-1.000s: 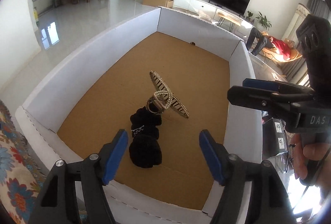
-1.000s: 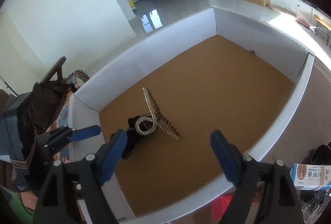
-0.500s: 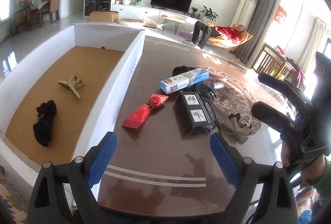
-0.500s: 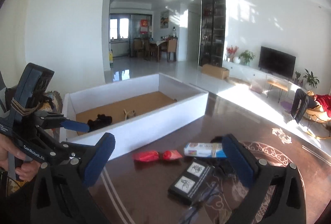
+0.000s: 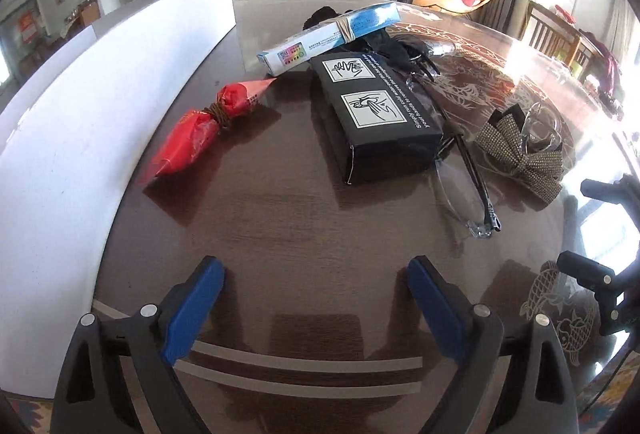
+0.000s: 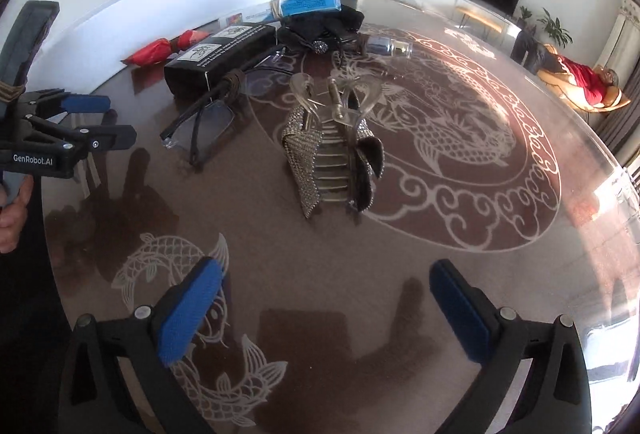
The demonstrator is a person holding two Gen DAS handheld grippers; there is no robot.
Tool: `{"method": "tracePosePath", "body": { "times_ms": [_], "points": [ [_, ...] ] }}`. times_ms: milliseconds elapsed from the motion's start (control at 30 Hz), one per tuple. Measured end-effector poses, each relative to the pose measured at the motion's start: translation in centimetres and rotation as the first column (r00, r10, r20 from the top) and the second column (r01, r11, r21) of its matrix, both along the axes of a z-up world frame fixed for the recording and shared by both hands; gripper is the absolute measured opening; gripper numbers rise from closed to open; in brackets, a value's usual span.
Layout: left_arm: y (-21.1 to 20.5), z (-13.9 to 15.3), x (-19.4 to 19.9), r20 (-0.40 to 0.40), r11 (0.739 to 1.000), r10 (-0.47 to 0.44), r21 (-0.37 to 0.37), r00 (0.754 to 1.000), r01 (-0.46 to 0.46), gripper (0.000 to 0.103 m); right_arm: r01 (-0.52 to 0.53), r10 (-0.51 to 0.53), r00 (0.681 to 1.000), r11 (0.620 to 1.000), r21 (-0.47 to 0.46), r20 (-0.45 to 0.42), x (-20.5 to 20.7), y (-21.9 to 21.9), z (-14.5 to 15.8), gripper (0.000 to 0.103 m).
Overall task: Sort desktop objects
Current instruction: 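Bring both tools back over the table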
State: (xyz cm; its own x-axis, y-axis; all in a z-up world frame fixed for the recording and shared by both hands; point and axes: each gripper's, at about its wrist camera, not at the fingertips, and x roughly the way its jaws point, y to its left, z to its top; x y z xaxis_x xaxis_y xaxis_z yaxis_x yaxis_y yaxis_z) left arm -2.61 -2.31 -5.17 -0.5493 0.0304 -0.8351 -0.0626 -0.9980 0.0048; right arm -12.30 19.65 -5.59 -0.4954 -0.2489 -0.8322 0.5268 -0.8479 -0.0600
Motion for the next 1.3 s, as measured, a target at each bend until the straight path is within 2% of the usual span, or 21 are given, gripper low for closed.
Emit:
{"method": "tracePosePath", "body": {
  "times_ms": [33, 133, 700, 867, 1033, 1300],
  "points": [
    [0.1, -0.1, 0.0, 0.001, 1.000, -0.010, 0.002, 1.000, 0.010, 0.103, 0.015, -0.014, 1.000, 1.000, -0.024, 0.008, -0.5, 0.0, -0.2, 0.103],
    [0.1, -0.2, -0.2, -0.004, 1.000, -0.021, 0.005, 1.000, 0.021, 0.103, 0.034, -0.034, 0.999, 0.998, -0.061, -0.002, -1.2, -0.1, -0.3, 0.103],
    [0.3, -0.2, -1.5, -0.024, 1.000, -0.028, 0.006, 0.999, 0.028, 0.103, 0.018, -0.018, 1.000, 0.998, -0.063, -0.002, -2.2, -1.0, -0.2, 0.103],
    [0.5, -0.2, -2.2, 0.004, 1.000, -0.027, 0.006, 1.000, 0.027, 0.103, 0.018, -0.018, 1.000, 0.998, -0.063, -0.002, -2.2, -1.0, -0.2, 0.103],
    [0.7, -0.2, -3.7, 0.052, 1.000, -0.029, 0.005, 0.998, 0.029, 0.103, 0.018, -0.018, 1.000, 0.998, -0.064, -0.002, -2.3, -1.0, -0.2, 0.103],
    [1.4, -0.2, -7.0, 0.039, 0.999, -0.048, 0.007, 0.998, 0.048, 0.103, 0.017, -0.018, 1.000, 0.998, -0.064, -0.002, -2.3, -1.0, -0.2, 0.103]
  ]
}}
